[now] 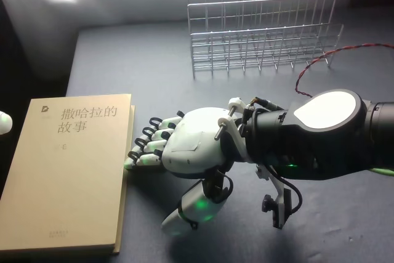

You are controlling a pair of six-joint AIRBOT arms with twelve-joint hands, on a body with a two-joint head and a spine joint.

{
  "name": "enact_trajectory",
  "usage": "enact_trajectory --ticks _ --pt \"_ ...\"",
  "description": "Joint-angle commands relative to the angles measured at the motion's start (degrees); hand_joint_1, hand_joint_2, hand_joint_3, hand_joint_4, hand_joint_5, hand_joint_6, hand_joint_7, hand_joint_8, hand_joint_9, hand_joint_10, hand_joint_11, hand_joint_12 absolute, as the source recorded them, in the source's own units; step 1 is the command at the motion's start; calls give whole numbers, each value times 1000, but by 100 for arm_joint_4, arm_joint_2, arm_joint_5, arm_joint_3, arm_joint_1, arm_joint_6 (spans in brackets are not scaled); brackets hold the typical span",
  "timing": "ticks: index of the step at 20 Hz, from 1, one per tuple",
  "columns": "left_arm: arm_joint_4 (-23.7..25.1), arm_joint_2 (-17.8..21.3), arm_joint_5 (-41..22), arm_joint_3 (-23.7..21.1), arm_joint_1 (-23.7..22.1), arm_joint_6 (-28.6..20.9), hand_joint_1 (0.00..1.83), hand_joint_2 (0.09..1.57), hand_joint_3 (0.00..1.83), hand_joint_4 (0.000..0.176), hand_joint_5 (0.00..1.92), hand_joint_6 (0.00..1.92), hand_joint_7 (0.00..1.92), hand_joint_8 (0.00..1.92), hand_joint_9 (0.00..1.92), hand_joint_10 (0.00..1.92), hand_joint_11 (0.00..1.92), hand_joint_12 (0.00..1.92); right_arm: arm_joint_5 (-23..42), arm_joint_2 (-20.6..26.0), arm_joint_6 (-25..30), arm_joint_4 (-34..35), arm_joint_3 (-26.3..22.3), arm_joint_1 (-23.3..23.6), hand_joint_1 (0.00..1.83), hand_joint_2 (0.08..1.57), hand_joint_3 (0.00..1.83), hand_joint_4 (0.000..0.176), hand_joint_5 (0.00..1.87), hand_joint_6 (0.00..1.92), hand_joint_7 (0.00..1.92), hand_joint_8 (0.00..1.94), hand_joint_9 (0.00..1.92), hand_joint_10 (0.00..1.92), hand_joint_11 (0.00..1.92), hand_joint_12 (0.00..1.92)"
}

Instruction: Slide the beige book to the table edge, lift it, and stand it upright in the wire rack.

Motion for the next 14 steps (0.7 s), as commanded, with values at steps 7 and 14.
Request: enact_trajectory --ticks 7,14 --pt "-26 -21 -604 117 167 -427 257 1174 0 68 0 0 0 0 0 0 0 0 29 -41 37 58 1 97 160 1085 0 0 17 2 26 4 13 3 0 66" --pt "-26 -187 -1151 268 727 -1664 277 1171 0 71 0 0 0 0 0 0 0 0 96 76 22 57 0 100 128 1066 0 0 31 3 19 2 9 3 0 32"
